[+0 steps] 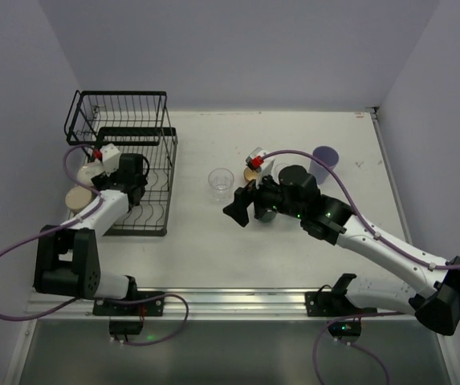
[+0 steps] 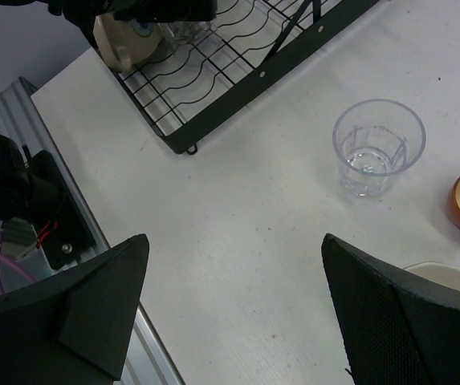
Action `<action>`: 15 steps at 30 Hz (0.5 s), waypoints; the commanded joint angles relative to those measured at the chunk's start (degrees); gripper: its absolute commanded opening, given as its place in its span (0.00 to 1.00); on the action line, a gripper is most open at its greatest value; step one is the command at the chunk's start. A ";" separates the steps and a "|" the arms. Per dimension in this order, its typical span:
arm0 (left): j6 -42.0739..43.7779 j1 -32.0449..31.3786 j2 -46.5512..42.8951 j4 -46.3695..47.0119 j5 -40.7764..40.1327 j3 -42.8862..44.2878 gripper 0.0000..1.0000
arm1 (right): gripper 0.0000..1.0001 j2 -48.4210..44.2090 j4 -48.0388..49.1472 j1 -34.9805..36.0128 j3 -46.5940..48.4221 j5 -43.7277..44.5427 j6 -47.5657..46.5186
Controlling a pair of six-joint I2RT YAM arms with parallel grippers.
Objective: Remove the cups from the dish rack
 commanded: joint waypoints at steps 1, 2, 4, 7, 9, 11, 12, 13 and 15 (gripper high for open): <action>0.19 0.57 1.42 2.79 -0.82 2.33 0.92 | 0.91 0.11 2.59 0.03 0.20 -0.98 0.27; -0.08 0.57 1.42 2.70 -0.38 2.24 0.85 | 0.91 0.19 2.59 0.03 0.20 -0.98 0.19; -0.87 0.57 0.28 2.61 0.41 1.37 0.76 | 0.91 0.28 2.59 0.03 0.20 -0.89 0.18; -1.83 0.49 -3.31 2.26 3.31 -1.08 0.58 | 0.91 0.28 3.11 0.03 0.20 -0.98 0.45; -2.27 0.49 -7.25 1.91 6.38 -2.41 0.47 | 0.91 0.46 3.73 0.03 0.20 -1.50 1.15; -2.71 0.49 -10.61 1.38 9.88 -4.52 0.38 | 0.91 0.63 4.78 0.03 0.20 -2.30 2.37; -2.89 0.49 -14.45 1.12 11.04 -5.83 0.36 | 0.91 0.98 5.31 0.03 0.20 -2.56 2.99; -2.98 0.49 -16.58 0.86 13.75 -6.28 0.33 | 0.91 1.25 6.36 0.03 0.28 -2.73 4.30; -2.98 0.49 -22.88 0.33 16.57 -7.16 0.30 | 0.91 2.12 7.07 0.03 0.72 -2.04 6.50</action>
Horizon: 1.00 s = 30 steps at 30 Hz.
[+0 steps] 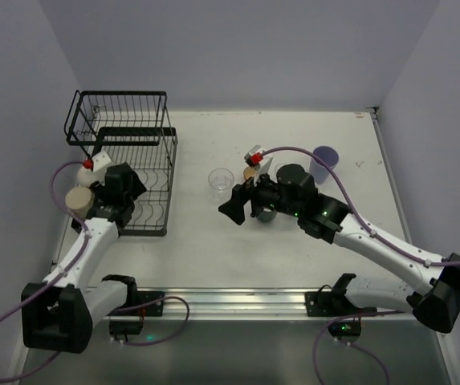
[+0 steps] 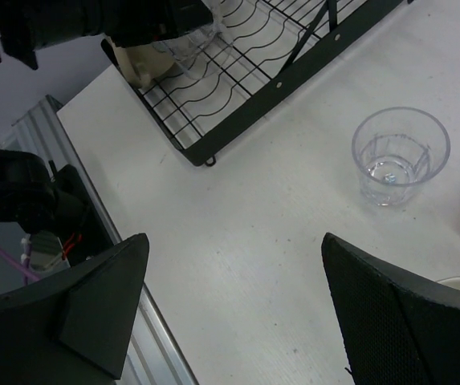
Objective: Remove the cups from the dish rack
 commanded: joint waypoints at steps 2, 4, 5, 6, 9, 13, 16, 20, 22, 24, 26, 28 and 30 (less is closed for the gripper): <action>-1.88 0.42 -12.17 1.40 10.43 -0.93 0.27 | 0.91 1.47 6.28 0.01 0.55 0.90 8.26; -2.33 0.42 -18.15 1.48 14.21 -1.11 0.25 | 0.91 1.39 11.87 0.10 -1.20 0.47 11.26; -2.76 0.42 -19.82 1.74 18.75 -1.20 0.25 | 0.91 1.21 14.09 0.01 -2.08 -0.32 14.40; -2.85 0.42 -22.80 3.14 21.23 -1.54 0.25 | 0.90 1.21 16.64 0.01 -3.74 -0.85 15.74; -5.40 0.42 -26.77 6.12 30.99 -3.03 0.25 | 0.89 2.26 25.08 0.01 -5.86 -2.69 20.93; -12.67 0.42 -29.51 14.73 45.21 -6.72 0.22 | 0.86 4.63 34.92 0.01 -7.27 -3.05 26.81; -22.05 0.33 -30.56 25.97 54.78 -12.34 0.19 | 0.84 6.74 38.45 0.10 -7.27 -2.79 28.32; -28.07 -2.82 -29.86 38.89 58.52 -16.49 0.18 | 0.82 8.85 41.71 0.01 -7.54 -1.91 28.68; -28.87 -3.71 -29.69 40.24 58.88 -16.58 0.18 | 0.82 10.00 41.71 0.01 -6.84 -2.34 28.50; -29.57 -5.20 -29.60 43.39 59.05 -17.10 0.18 | 0.81 10.61 41.97 0.01 -6.57 -2.79 28.67; -31.41 -6.17 -29.60 47.26 58.88 -18.41 0.18 | 0.80 10.96 42.85 0.01 -6.57 -2.88 29.55; -32.90 -6.52 -29.51 49.11 58.70 -19.12 0.18 | 0.78 11.40 43.90 0.01 -6.66 -3.31 30.08; -33.18 -6.87 -29.16 50.35 58.53 -19.48 0.18 | 0.73 11.58 45.65 0.01 -6.48 -5.24 30.26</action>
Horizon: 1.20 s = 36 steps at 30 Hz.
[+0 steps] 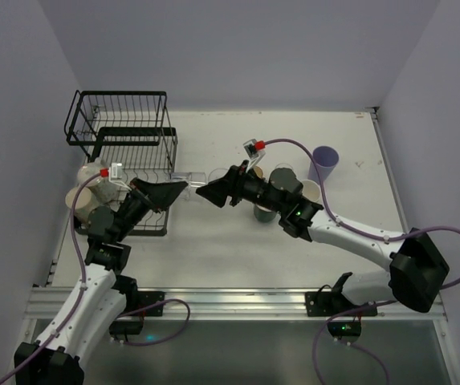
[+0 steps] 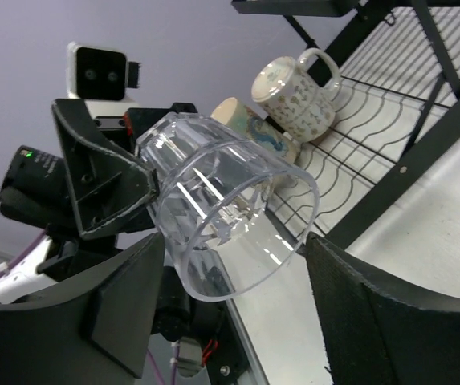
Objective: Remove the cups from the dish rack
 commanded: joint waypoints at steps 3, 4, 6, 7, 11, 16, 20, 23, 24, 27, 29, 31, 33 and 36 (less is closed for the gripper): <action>-3.69 -1.22 0.88 9.65 2.07 -1.38 0.18 | 0.62 0.96 7.92 0.01 2.22 -5.11 0.82; -3.60 -1.39 1.23 9.92 1.89 -1.64 0.18 | 0.58 1.75 8.10 0.01 2.57 -5.81 0.64; -3.78 -1.66 1.76 10.71 1.63 -2.78 0.18 | 0.52 2.28 9.06 0.01 3.10 -7.13 0.73; -4.04 -1.66 1.93 11.23 1.54 -3.22 0.19 | 0.46 2.63 10.37 0.01 3.10 -7.66 1.42; -5.01 -2.09 2.90 13.43 1.28 -4.37 0.22 | 0.38 4.91 13.46 0.01 4.07 -10.73 3.53; -4.05 -2.45 3.08 13.53 1.80 -3.93 0.38 | 0.12 4.39 15.92 0.01 3.28 -9.78 4.77; 1.04 -2.45 2.38 6.37 2.77 -0.18 0.75 | 0.00 2.20 11.20 -0.25 3.36 -7.58 2.06; 13.41 -2.45 2.11 -11.21 1.11 8.42 0.98 | 0.00 0.79 -4.34 -0.34 9.49 -3.99 -4.70; 19.89 -2.45 2.11 -15.87 -0.03 10.55 1.00 | 0.00 0.70 -12.91 -0.52 11.17 -3.01 -8.46; 30.01 -2.45 1.93 -30.48 -5.48 18.29 1.00 | 0.00 1.40 -27.61 -1.13 17.50 0.94 -14.80; 33.47 -2.45 1.67 -38.31 -9.78 22.25 1.00 | 0.00 2.36 -33.44 -2.18 21.44 1.91 -17.19; 37.78 -2.45 0.88 -44.01 -13.73 24.88 1.00 | 0.00 4.20 -41.53 -3.58 24.36 2.88 -20.62; 40.85 -2.45 -0.17 -46.49 -15.85 25.51 1.00 | 0.00 6.31 -50.29 -4.47 30.24 3.58 -24.39; 43.67 -2.45 -2.98 -50.01 -21.03 24.99 1.00 | 0.00 11.58 -61.11 -5.88 38.41 5.86 -28.78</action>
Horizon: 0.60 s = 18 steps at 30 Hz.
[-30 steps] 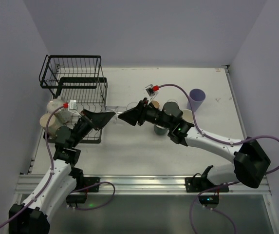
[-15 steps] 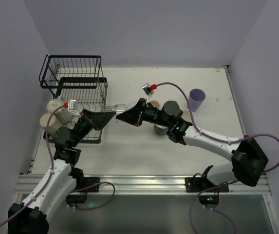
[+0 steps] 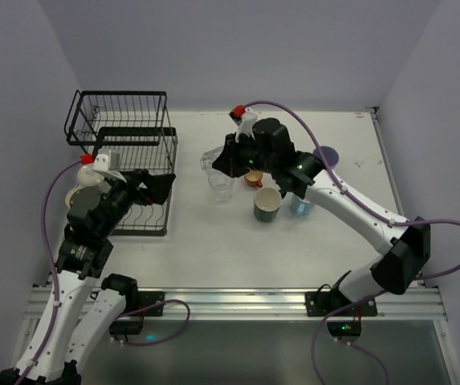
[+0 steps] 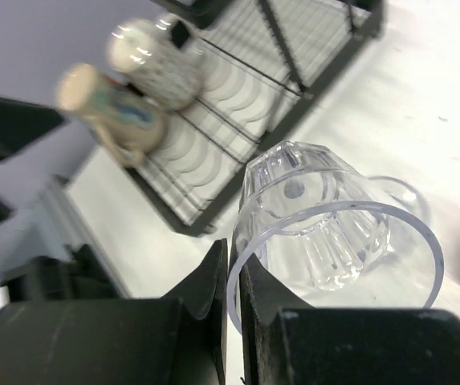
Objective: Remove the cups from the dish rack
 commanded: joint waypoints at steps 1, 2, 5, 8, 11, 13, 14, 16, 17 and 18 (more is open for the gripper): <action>8.93 -0.22 -2.76 -11.13 -8.86 -0.08 1.00 | 0.00 4.92 -18.63 -1.59 9.03 4.95 -9.19; 9.19 -0.22 -3.47 -11.14 -9.75 -0.79 1.00 | 0.00 7.81 -20.83 -1.86 12.79 5.57 -9.99; 9.37 -0.22 -4.97 -10.18 -11.17 -3.69 1.00 | 0.00 12.04 -27.61 -2.04 19.65 8.73 -12.71; 9.90 -0.22 -4.80 -10.17 -11.87 -3.87 1.00 | 0.00 17.92 -33.49 -2.04 25.63 9.70 -14.38; 10.25 -0.30 -4.71 -10.09 -12.49 -3.34 1.00 | 0.00 20.84 -35.09 -2.04 29.94 9.97 -15.00; 10.34 -0.39 -4.71 -10.26 -12.14 -3.43 1.00 | 0.00 23.81 -36.93 -1.86 31.89 9.53 -15.35; 10.25 -0.31 -4.71 -10.35 -12.14 -3.43 1.00 | 0.00 24.79 -37.63 -1.78 34.16 9.44 -15.53; 10.34 -0.48 -5.06 -10.61 -12.75 -3.34 1.00 | 0.00 27.60 -39.74 -1.60 37.06 10.32 -16.14; 10.34 -0.39 -5.06 -10.70 -12.75 -3.43 1.00 | 0.00 28.40 -40.36 -1.60 37.87 10.67 -16.32; 10.34 -0.39 -5.06 -10.61 -12.66 -3.43 1.00 | 0.00 29.10 -40.97 -1.51 38.48 11.02 -16.41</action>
